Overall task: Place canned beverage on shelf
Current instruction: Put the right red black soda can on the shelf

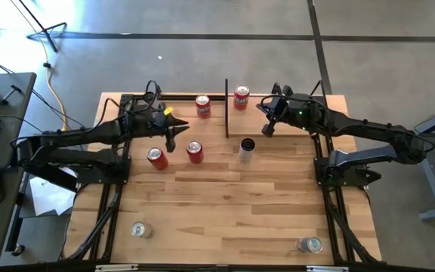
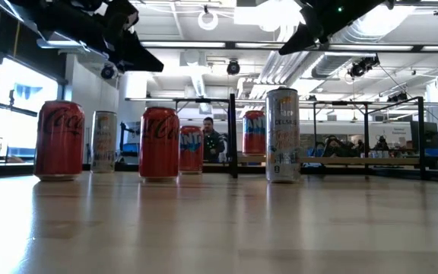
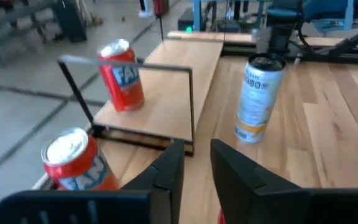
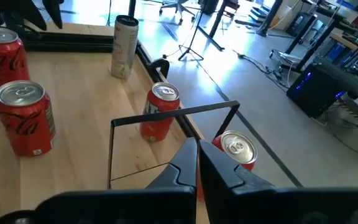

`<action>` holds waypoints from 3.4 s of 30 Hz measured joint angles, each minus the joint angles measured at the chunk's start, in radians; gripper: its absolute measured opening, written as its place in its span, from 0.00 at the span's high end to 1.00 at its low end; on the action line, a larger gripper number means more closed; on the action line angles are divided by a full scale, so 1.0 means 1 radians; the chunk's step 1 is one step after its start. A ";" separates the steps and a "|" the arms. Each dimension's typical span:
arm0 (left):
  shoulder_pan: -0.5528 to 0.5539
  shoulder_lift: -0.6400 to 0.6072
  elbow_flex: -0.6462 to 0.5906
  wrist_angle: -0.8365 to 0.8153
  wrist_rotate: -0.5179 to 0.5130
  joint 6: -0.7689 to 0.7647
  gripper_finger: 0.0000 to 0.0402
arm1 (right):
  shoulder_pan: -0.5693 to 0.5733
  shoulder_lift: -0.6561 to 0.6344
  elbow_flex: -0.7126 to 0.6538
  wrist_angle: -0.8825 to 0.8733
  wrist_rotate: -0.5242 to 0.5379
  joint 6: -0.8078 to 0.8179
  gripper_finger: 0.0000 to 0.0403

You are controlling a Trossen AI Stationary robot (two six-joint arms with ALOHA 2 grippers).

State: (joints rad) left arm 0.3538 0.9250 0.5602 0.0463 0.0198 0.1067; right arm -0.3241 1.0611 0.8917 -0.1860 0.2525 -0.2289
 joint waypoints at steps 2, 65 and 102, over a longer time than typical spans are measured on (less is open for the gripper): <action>-0.012 -0.003 -0.041 0.063 -0.006 0.033 0.78 | 0.000 0.000 0.000 0.000 -0.024 0.003 1.00; -0.047 -0.041 -0.320 0.418 -0.007 -0.017 1.00 | 0.219 0.852 0.609 0.023 -0.247 0.225 0.23; -0.050 -0.041 -0.319 0.414 -0.005 -0.025 1.00 | 0.215 1.019 0.609 0.163 -0.262 0.225 0.23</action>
State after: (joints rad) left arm 0.3040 0.8845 0.2409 0.4599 0.0147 0.0818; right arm -0.1089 2.0804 1.5005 -0.0231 -0.0092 -0.0040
